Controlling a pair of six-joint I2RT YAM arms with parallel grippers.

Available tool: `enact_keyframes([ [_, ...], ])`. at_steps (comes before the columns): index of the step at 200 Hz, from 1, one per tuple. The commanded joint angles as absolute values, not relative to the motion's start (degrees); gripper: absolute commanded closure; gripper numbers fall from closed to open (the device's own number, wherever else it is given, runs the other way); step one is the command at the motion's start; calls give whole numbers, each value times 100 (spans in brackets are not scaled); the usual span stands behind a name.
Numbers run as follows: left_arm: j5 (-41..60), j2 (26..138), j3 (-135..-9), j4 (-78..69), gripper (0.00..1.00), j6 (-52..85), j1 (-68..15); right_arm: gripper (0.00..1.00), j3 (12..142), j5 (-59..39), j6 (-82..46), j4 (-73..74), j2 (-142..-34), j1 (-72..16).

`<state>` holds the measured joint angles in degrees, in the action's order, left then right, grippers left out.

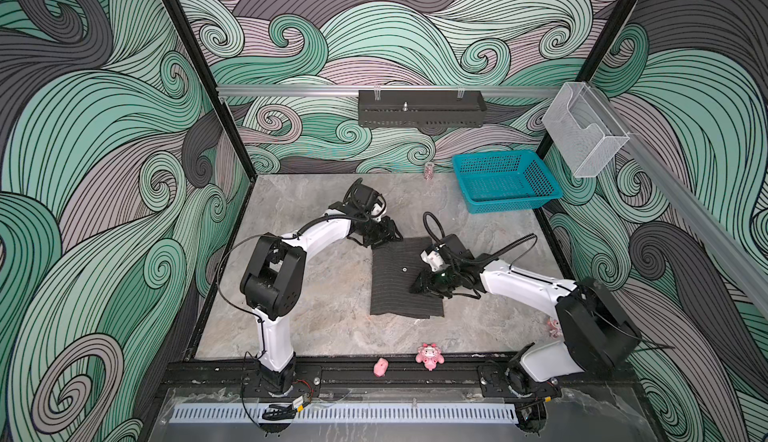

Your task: Fold and stack the long sleeve shirts

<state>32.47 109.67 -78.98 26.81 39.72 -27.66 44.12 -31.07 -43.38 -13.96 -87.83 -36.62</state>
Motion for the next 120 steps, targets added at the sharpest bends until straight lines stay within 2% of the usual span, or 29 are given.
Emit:
enact_keyframes([
  [1,3419,11514,-7690,2600,54,4077,-2644,72,4184,-3253,-4683,-921,-9169,-3724],
  [24,3368,11771,-7382,2719,63,4012,-2393,73,4122,-3040,-4302,-1206,-9463,-3570],
  [41,3201,11784,-7059,2861,66,3952,-2111,73,4222,-2791,-3930,-1576,-9640,-3457],
  [80,2607,11599,-6673,3157,68,3754,-1566,74,5291,-2466,-3113,-2368,-10299,-3421],
  [120,2031,11399,-6881,3527,67,3674,-1028,73,6870,-2496,-2673,-2776,-11263,-3477],
])
